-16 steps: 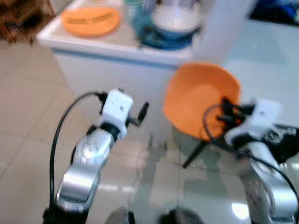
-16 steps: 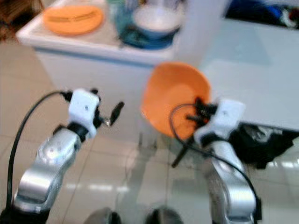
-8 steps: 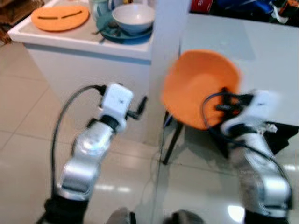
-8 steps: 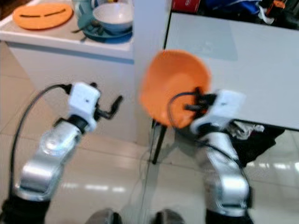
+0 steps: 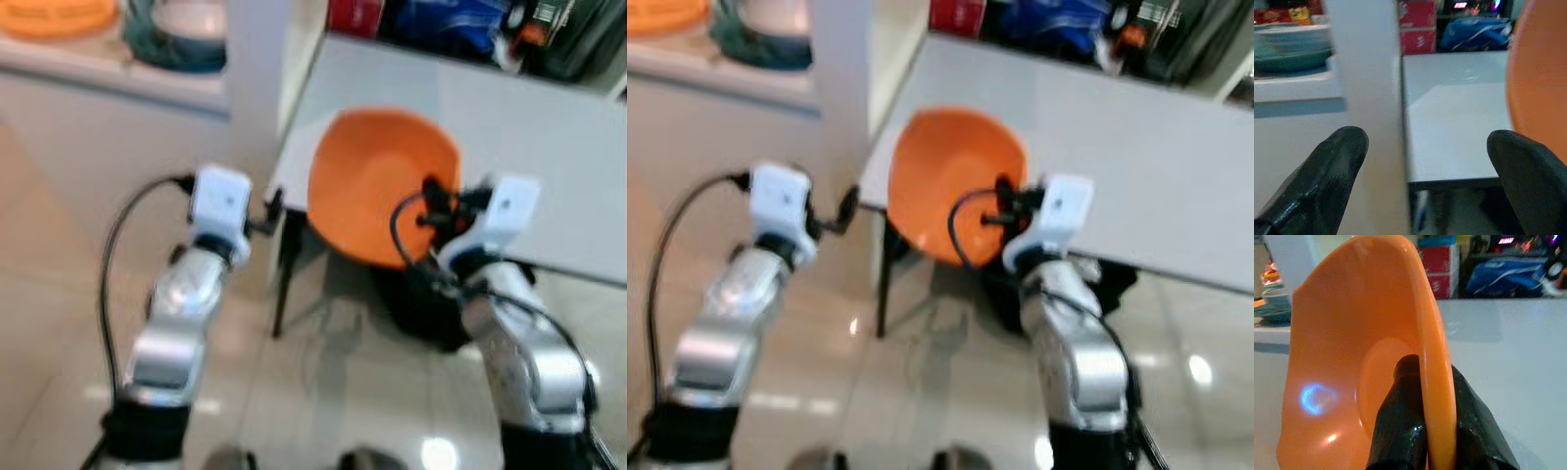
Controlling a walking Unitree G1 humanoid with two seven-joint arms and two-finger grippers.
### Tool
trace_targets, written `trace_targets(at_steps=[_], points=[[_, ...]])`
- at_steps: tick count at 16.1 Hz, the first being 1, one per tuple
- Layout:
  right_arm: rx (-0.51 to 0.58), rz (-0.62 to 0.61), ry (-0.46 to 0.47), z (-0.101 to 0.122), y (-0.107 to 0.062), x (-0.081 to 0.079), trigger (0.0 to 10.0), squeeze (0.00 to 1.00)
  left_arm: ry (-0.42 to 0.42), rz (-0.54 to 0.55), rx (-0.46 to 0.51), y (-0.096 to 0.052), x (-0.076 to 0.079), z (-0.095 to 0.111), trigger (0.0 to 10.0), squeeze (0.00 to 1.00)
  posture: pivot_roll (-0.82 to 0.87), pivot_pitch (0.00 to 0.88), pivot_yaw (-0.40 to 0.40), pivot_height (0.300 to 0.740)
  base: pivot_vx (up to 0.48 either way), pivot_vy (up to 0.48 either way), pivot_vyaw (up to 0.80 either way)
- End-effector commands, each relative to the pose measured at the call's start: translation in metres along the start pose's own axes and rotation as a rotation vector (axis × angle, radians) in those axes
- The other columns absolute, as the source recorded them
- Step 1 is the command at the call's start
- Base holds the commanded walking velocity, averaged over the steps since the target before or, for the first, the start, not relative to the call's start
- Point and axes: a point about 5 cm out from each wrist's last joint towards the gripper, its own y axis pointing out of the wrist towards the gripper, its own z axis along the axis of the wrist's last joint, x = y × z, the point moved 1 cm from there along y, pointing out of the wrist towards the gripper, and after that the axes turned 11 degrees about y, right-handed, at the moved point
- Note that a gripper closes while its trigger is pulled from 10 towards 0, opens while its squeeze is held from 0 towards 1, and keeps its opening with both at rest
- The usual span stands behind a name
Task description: Setting the table
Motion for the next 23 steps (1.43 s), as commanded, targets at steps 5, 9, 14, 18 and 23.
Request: trace_targets(at_steps=[5, 9, 14, 18, 23], points=[[0.127, -0.196, 0.099, 0.018, -0.015, 0.032, 10.0, 0.00, 0.047, -0.134, 0.040, 0.009, 0.019, 0.009, 10.0, 0.00, -0.02, 0.061, 0.009, 0.740, 0.000, -0.480, 0.00], [0.138, -0.282, 0.217, 0.005, -0.018, 0.040, 10.0, 0.00, 0.098, -0.129, 0.053, 0.013, -0.001, 0.012, 10.0, 0.00, 0.04, 0.046, 0.044, 0.740, 0.000, -0.480, 0.00], [0.084, -0.248, 0.179, 0.005, -0.006, 0.037, 10.0, 0.00, 0.045, -0.079, 0.046, 0.013, 0.002, 0.008, 10.0, 0.00, 0.01, 0.037, -0.026, 0.740, 0.000, -0.429, 0.00], [0.078, -0.237, 0.174, 0.004, 0.002, 0.036, 10.0, 0.00, 0.096, -0.081, 0.046, 0.013, 0.000, 0.009, 10.0, 0.00, 0.02, 0.041, -0.022, 0.740, 0.000, -0.310, 0.00], [0.086, -0.221, 0.195, 0.008, 0.004, 0.032, 10.0, 0.00, 0.054, -0.079, 0.061, 0.021, -0.002, 0.016, 10.0, 0.00, 0.01, 0.040, -0.016, 0.740, 0.000, 0.000, 0.00]])
